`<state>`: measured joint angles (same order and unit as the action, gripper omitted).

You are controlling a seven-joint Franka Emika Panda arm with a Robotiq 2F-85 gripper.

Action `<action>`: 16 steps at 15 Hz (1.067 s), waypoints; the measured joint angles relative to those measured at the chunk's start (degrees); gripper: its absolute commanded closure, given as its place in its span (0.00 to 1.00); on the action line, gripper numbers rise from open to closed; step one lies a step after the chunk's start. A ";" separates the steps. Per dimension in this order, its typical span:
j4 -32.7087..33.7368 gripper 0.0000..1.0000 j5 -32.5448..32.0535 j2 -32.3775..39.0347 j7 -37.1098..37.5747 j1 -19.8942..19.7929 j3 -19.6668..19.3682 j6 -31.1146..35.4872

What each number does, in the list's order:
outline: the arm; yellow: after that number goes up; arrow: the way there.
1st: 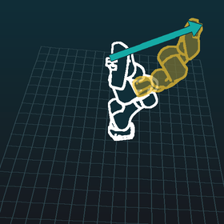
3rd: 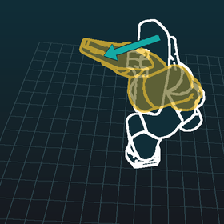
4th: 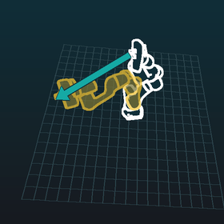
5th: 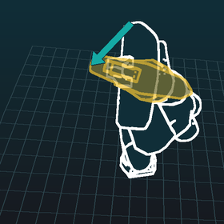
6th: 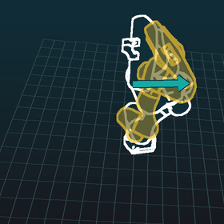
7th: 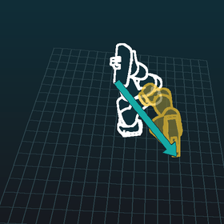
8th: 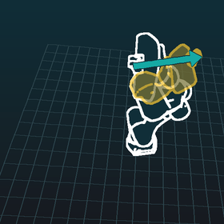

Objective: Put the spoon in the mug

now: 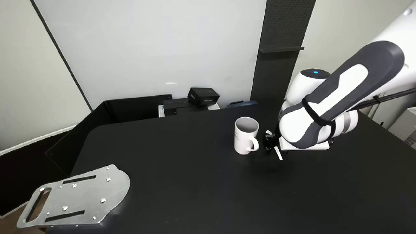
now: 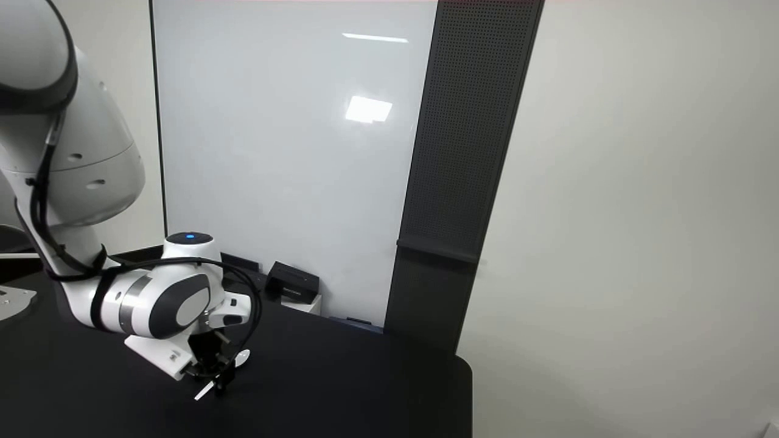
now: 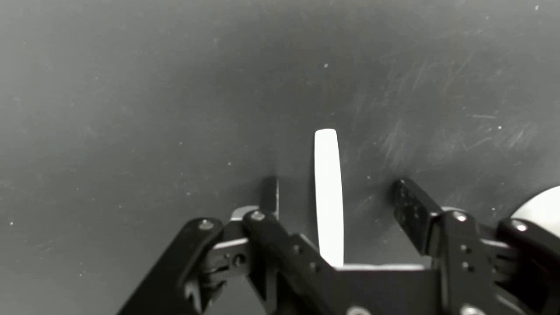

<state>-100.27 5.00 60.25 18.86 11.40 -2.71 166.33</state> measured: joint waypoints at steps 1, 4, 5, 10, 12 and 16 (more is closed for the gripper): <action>0.09 0.66 0.01 -0.01 0.00 -0.02 -0.14 0.00; 0.58 0.87 0.28 -0.01 0.00 -0.11 -0.18 0.00; 0.72 0.94 0.48 -0.01 0.00 -0.11 -0.18 0.00; 1.14 0.96 0.77 0.05 0.01 -0.14 -0.43 -0.04; 1.48 0.96 0.78 0.10 0.01 -0.12 -0.68 -0.23; 3.61 0.96 0.75 -0.41 0.12 0.53 -2.45 -2.73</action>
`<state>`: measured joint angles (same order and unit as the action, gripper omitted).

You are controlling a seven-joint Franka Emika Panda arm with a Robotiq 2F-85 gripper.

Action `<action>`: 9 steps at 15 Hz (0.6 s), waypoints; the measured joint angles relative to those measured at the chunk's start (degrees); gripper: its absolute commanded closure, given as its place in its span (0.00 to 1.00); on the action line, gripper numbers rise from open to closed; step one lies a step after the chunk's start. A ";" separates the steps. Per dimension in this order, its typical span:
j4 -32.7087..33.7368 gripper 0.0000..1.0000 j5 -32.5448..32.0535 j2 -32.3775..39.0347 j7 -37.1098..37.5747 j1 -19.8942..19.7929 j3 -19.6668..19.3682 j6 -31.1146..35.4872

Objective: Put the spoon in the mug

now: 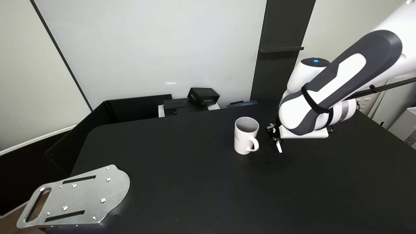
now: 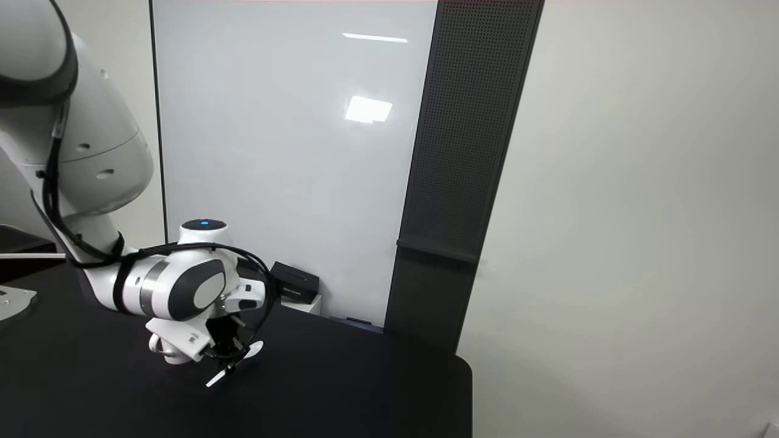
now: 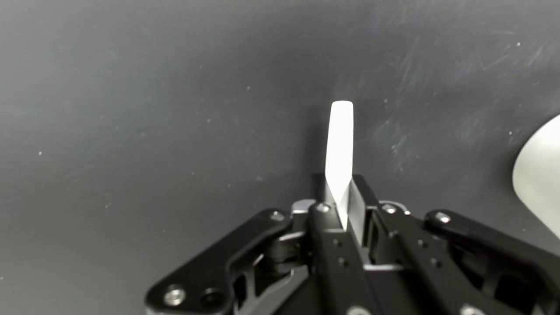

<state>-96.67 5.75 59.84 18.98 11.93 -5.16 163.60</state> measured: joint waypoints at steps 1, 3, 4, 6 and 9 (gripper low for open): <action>0.71 0.96 -0.01 -0.39 0.09 0.34 -0.74 -1.28; 2.30 0.96 -0.05 -1.36 0.60 1.06 -2.37 -4.86; 3.09 0.96 -0.09 -1.92 1.37 1.46 -3.23 -7.00; 4.85 0.96 -0.04 -2.98 3.67 1.99 -4.52 -11.35; 7.90 0.96 0.11 -4.58 9.09 2.00 -5.09 -19.07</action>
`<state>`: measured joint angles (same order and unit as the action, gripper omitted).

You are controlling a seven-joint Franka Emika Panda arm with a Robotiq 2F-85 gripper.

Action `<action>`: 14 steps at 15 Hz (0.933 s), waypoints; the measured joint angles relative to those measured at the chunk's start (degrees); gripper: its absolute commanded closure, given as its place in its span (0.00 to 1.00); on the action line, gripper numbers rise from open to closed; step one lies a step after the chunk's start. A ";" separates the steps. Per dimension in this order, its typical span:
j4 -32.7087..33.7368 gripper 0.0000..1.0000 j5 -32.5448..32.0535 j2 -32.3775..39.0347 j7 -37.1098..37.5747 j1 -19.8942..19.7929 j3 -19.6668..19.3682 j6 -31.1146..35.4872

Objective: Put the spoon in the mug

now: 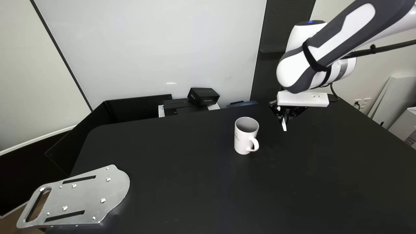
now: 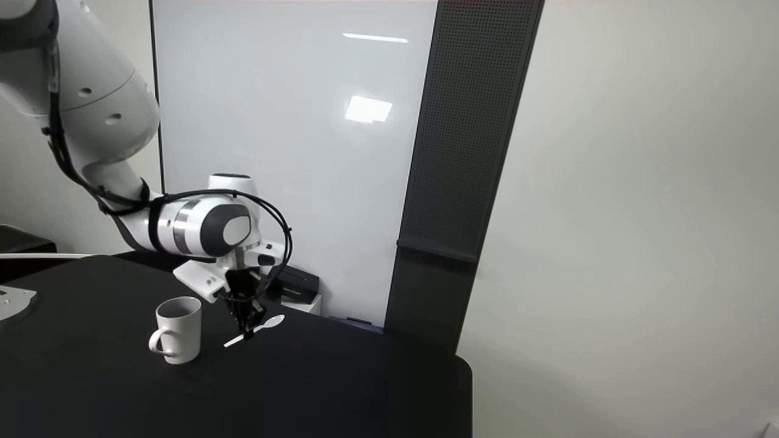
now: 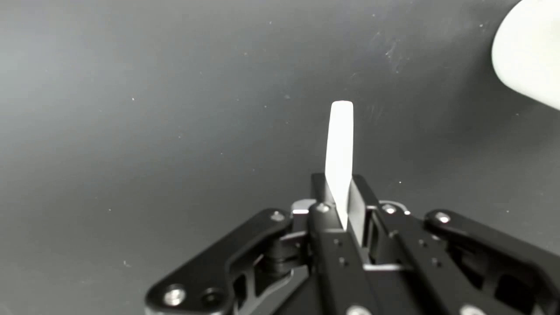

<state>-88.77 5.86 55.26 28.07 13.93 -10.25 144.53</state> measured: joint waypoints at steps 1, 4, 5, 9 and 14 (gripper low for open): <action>1.12 0.96 0.12 -0.49 2.22 0.00 -0.03 -2.93; 4.92 0.96 0.86 -1.77 8.61 -0.05 0.17 -12.57; 6.37 0.96 1.32 -2.04 10.36 -0.25 0.48 -15.98; 11.93 0.96 5.76 -2.93 14.67 -2.69 3.98 -27.59; 16.21 0.96 14.81 -3.05 18.20 -6.44 9.41 -33.51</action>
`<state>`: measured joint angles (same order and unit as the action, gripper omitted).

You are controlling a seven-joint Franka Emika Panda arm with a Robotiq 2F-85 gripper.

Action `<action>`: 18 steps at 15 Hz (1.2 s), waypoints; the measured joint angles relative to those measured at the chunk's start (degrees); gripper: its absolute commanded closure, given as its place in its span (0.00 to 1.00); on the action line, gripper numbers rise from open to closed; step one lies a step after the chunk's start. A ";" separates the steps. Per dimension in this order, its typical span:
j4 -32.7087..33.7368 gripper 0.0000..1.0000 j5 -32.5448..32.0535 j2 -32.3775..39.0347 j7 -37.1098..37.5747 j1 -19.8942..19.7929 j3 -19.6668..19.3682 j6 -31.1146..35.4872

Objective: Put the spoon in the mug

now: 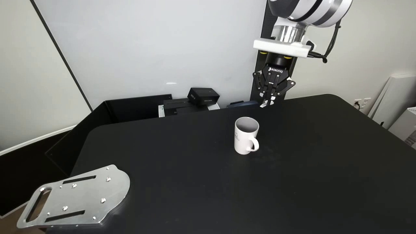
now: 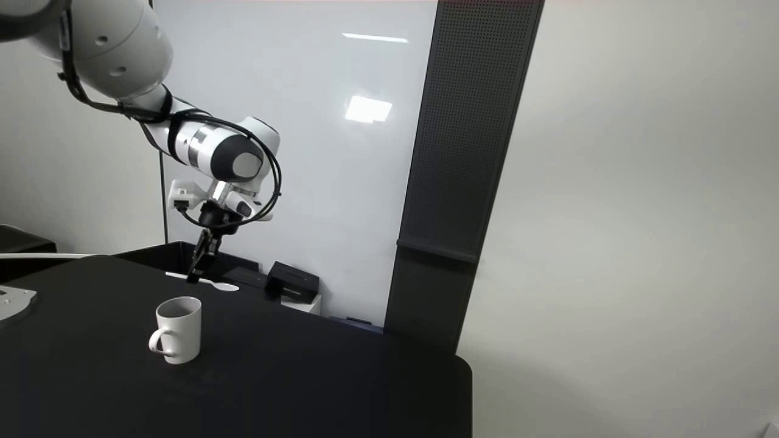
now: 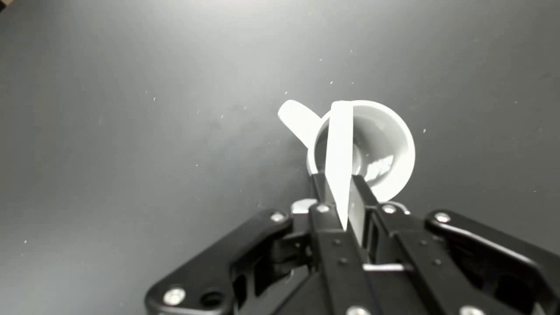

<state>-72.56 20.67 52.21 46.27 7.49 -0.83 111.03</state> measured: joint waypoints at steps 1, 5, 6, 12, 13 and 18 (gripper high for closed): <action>0.40 0.96 1.78 0.04 1.06 -0.55 0.81 -0.75; 1.29 0.96 7.68 0.92 4.92 -2.27 3.30 -3.28; 1.48 0.96 8.83 1.37 5.70 -2.58 3.78 -3.72; 3.47 0.96 14.61 5.13 7.64 -4.13 5.65 -4.05; 3.90 0.96 15.70 5.75 7.65 -4.27 5.84 -4.02; 5.65 0.96 21.10 8.56 7.65 -4.76 6.62 -3.31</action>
<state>-66.91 41.77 60.76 53.92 2.74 5.79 107.71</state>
